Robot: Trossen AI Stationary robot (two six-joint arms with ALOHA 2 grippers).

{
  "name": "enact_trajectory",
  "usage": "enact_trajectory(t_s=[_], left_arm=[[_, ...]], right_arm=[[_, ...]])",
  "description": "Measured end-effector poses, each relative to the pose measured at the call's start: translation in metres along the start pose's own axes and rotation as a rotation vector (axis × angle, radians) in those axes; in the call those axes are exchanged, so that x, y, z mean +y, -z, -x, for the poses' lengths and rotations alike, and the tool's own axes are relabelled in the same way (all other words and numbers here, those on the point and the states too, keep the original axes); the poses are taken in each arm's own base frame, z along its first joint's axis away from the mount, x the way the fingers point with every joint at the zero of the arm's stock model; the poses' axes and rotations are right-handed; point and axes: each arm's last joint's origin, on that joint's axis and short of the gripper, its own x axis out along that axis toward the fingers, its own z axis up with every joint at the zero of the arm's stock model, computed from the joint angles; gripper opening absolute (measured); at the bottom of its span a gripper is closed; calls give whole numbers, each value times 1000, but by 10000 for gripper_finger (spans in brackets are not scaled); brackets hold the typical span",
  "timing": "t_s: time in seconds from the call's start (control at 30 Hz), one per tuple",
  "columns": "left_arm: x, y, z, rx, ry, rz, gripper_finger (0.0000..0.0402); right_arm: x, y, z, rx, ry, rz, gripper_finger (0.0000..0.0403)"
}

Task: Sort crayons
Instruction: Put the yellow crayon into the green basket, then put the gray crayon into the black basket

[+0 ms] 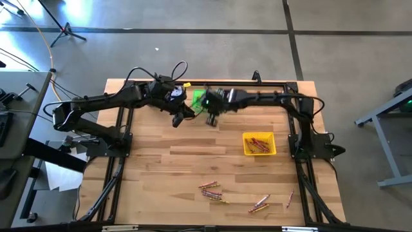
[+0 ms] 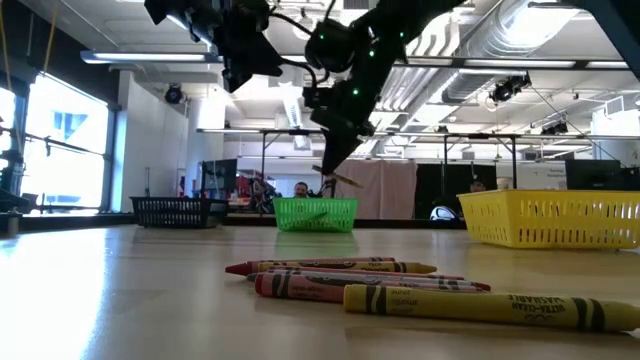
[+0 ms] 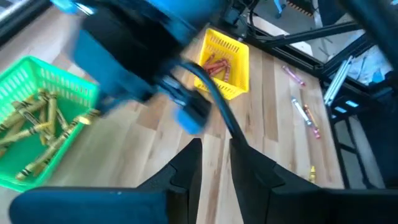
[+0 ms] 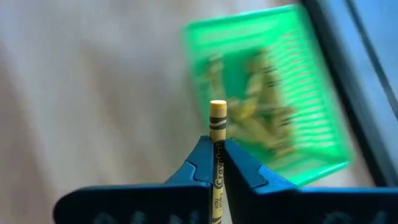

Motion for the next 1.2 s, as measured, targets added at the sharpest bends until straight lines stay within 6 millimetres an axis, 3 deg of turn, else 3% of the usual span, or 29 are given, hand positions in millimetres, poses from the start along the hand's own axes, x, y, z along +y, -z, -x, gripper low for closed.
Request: enact_trajectory(t_s=[0.23,0.43,0.63,0.93,1.07,1.2], left_arm=[[1,0,1,1,0,-51,74],[3,0,1,-1,-6,-86,74],[4,-1,2,-5,-30,-85,74],[4,-1,2,-6,-30,-60,74],[4,-1,2,-6,-33,-81,74],[5,-1,2,-10,-72,-113,74]], right_arm=[[-58,-13,-8,-164,40,-160,2],[-78,-12,-11,-179,27,-252,2],[-75,-11,-17,-167,8,-343,26],[-66,-6,-11,-90,-25,-387,102],[-60,0,16,137,-176,-501,108],[-32,19,46,504,-238,-458,109]])
